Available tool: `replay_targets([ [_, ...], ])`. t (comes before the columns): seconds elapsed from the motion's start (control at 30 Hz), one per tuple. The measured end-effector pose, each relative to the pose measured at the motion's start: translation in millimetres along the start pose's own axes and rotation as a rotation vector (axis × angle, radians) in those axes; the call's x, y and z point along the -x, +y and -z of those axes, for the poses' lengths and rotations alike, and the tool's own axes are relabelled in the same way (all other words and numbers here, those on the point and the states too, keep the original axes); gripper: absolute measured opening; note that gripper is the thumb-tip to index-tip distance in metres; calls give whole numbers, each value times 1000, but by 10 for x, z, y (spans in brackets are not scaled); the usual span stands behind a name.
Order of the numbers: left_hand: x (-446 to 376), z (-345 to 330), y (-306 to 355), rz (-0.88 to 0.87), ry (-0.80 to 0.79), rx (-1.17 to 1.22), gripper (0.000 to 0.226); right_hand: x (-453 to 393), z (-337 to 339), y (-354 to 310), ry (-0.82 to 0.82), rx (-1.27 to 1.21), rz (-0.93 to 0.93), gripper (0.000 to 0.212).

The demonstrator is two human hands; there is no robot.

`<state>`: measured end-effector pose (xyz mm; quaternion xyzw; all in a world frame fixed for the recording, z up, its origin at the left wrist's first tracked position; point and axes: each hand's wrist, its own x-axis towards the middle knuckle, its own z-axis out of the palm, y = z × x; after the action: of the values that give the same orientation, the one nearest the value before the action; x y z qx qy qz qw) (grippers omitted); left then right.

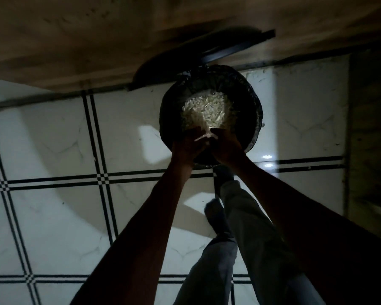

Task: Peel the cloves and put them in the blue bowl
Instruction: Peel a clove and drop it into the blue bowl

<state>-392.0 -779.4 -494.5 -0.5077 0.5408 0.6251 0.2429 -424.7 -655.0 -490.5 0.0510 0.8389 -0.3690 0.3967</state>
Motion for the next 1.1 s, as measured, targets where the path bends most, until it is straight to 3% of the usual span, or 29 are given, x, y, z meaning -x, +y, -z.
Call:
replay_targets([
  [0.13,400,165,110,-159,-2,-92,27,298,428,45,194,-171,-29,37],
  [0.23,900,48,351,-190,-122,-251,22,733,834,40,226,-258,-75,37],
  [0.33,1460,-212,532,-297,-170,-433,18,1343,1231,115,360,-378,-68,35],
  [0.47,2463,-707,700,-626,-231,-860,26,2495,1866,255,531,-456,-40,35],
  [0.63,4021,-1619,712,-933,-523,-1034,29,4426,2597,567,807,-500,-27,41],
  [0.87,6054,-3233,-235,-1229,-939,-1170,27,6656,2925,1363,1330,-689,-103,38],
  [1.1,7321,-4511,-1713,-1283,-1224,-1307,29,8212,2941,2793,1572,-786,-340,35],
])
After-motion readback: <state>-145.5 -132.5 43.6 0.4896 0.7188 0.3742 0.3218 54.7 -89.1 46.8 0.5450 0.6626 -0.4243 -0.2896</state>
